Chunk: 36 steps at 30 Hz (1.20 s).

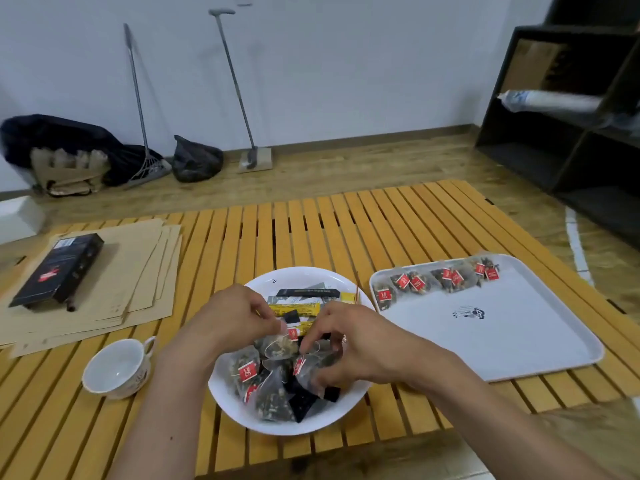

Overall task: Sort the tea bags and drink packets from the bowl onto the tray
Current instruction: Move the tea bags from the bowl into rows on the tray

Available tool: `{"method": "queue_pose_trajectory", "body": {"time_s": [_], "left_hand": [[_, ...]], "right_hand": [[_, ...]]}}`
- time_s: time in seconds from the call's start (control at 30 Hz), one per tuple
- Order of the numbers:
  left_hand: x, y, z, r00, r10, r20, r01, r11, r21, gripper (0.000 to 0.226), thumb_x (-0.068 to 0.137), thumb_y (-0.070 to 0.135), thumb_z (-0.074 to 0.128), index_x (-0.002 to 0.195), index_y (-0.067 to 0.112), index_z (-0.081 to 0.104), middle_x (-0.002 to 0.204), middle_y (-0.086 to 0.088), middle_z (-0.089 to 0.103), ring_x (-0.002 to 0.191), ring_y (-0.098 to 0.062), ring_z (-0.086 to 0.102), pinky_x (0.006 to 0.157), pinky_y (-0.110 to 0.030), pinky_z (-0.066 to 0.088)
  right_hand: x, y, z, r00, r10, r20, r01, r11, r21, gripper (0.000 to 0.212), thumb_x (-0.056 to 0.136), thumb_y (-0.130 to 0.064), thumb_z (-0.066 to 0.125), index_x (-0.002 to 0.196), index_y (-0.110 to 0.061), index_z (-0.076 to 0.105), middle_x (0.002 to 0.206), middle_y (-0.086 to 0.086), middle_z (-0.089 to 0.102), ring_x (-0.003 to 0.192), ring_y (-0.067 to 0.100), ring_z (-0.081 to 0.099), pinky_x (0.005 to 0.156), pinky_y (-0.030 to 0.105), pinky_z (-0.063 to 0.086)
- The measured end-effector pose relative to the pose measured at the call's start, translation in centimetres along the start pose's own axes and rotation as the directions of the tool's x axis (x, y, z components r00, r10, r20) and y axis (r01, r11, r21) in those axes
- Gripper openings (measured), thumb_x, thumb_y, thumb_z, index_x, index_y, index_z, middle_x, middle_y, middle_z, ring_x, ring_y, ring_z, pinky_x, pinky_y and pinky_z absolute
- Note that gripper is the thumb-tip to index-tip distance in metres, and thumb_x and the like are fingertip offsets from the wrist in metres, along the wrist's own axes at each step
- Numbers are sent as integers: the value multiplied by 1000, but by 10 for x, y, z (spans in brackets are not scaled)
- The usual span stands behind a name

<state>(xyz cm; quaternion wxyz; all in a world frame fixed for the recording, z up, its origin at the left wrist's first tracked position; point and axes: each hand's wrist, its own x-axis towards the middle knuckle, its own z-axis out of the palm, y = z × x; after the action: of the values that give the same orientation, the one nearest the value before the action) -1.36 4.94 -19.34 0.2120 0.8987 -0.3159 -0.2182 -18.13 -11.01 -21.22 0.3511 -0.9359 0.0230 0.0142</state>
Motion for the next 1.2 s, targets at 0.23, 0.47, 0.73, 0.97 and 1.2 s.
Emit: {"method": "queue_pose_trajectory", "body": {"time_s": [0.23,0.47,0.73,0.97,1.2], "left_hand": [[-1,1,-6,989,122,-84,-132,982,-133,7,83,17,83,78,21,82,74,4,78,76,-15,72,71,-33,56],[-1,41,6,948,247,-200,-306,878,-367,4,86,18,79,84,21,80,82,10,79,77,-2,72,65,-7,50],[13,107,73,936,315,-155,-350,804,-480,10,90,16,75,85,25,78,82,6,78,73,-7,71,63,-17,52],[20,120,101,932,347,-103,-358,837,-414,11,92,17,73,86,25,77,81,11,77,75,-1,70,65,-12,50],[16,117,101,932,338,-131,-362,848,-388,15,91,19,74,83,30,77,81,18,76,76,2,69,64,-13,47]], "right_hand": [[-10,7,-27,987,-15,-162,62,956,286,3,85,-16,80,89,-16,80,91,-4,76,82,9,70,72,22,54],[-64,76,-98,785,355,-507,-164,909,384,2,87,-17,79,86,-16,77,80,4,77,68,10,66,62,26,51],[-129,188,-122,313,646,-696,-526,729,439,7,87,-18,75,81,-22,73,84,-2,75,76,18,68,68,35,54],[-127,213,-114,324,642,-695,-569,719,398,22,81,-19,82,100,-22,72,96,-8,72,93,13,69,75,30,55],[-125,200,-115,291,642,-709,-725,632,275,13,81,-35,81,89,-30,73,84,-11,69,71,10,63,54,27,46]]}}
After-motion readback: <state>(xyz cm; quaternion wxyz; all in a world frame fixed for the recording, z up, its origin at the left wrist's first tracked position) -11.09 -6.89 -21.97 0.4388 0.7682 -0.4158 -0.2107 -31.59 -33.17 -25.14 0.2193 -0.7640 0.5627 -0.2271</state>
